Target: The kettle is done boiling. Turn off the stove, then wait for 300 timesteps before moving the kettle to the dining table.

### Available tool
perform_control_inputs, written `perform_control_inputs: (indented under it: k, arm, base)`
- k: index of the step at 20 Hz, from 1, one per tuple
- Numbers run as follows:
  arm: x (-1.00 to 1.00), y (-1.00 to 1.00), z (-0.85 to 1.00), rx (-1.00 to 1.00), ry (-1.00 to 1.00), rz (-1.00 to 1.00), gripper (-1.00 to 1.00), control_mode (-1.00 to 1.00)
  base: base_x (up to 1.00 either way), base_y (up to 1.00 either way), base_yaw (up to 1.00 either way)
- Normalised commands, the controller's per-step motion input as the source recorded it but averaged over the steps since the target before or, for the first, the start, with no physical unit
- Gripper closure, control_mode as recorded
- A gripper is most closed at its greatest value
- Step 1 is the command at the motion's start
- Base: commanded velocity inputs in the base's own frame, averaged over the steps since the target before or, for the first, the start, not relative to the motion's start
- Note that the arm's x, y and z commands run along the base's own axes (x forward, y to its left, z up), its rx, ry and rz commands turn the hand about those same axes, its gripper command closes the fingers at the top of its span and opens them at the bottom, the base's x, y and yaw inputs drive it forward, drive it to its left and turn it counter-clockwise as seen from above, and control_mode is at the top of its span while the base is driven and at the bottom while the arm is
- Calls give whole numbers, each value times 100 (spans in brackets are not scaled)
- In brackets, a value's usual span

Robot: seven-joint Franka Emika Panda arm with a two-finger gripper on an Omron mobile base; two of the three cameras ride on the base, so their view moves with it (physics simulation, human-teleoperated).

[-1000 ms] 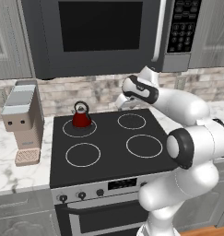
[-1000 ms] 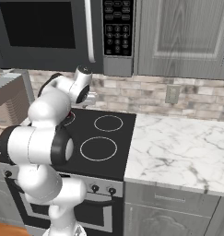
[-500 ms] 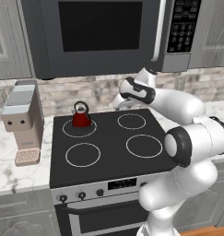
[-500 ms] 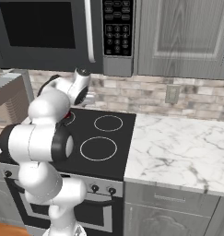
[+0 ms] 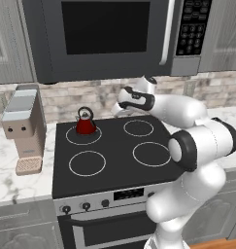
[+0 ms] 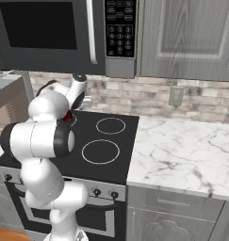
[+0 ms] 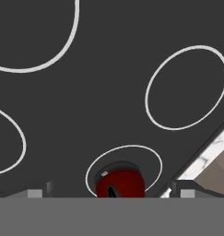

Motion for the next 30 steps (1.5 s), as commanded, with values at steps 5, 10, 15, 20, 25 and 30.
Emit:
perform_control_inputs:
  k: [5,10,15,20,25,30]
  arm:
    - [26,30,-6,0,0,0,-100,-100]
    - [24,29,-2,0,0,0,-100,-100]
    - [22,25,-1,0,0,0,-100,-100]
    - [27,32,-4,0,0,0,-100,-100]
    - [23,27,-4,0,0,0,-100,-100]
    - [23,23,-3,0,0,0,-100,-100]
  base:
    - [0,0,0]
    - [0,0,0]
    - [0,0,0]
    - [0,0,0]
    - [0,0,0]
    - [0,0,0]
